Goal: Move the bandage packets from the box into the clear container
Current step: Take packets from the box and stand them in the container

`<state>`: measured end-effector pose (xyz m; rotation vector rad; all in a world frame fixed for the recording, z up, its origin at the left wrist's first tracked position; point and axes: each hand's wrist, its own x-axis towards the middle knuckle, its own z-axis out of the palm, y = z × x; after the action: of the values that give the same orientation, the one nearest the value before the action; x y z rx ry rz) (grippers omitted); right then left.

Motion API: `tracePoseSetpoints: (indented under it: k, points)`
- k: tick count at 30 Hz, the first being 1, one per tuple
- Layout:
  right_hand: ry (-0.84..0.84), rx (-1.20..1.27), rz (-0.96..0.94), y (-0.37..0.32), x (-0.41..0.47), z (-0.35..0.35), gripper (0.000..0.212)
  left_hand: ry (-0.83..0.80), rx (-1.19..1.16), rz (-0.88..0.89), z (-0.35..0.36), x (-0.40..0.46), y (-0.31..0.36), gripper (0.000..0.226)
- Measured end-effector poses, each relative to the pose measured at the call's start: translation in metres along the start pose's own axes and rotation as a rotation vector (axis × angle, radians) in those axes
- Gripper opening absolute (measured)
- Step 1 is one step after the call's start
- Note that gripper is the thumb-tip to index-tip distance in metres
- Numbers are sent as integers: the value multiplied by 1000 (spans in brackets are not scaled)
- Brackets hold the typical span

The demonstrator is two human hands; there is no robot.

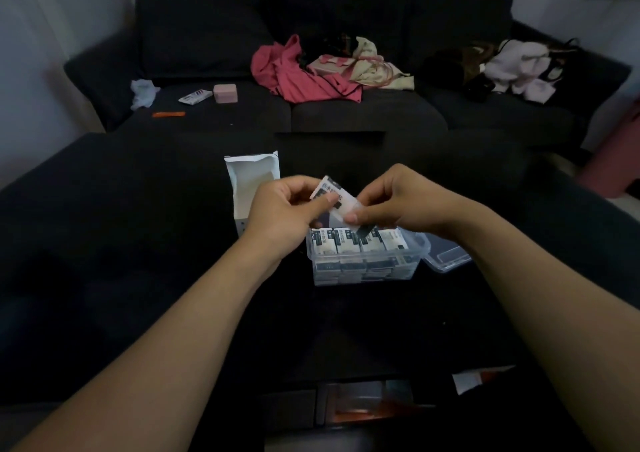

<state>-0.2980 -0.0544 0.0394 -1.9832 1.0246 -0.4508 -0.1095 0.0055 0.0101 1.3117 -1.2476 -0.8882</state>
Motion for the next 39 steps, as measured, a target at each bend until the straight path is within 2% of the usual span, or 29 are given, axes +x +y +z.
tracePoseSetpoints:
  k: [3,6,10,13,16,20,23,27,32,39]
  points:
    - [16,36,0,-1,-1,5,22,15,63,94,0,3,-4,27]
    - [64,89,-31,1,0,2,22,-10,108,106,-1,3,-8,46]
    - [-12,210,22,3,0,6,18,7,98,111,1,5,-10,34]
    - [76,363,67,3,2,4,12,-60,109,1,2,4,-11,30]
    - [134,448,78,4,3,0,6,-191,86,-106,1,2,-10,9]
    - [152,466,71,7,3,-1,11,-189,42,-136,3,3,-10,5]
    - [231,399,42,9,6,0,17,-193,133,-111,7,1,-12,13]
    - [278,253,121,18,7,-7,11,-105,533,114,9,0,-16,16]
    - [259,1,242,33,7,-19,10,-69,597,176,3,2,-17,13]
    - [213,-19,260,41,13,-18,5,-113,667,185,2,4,-23,12]
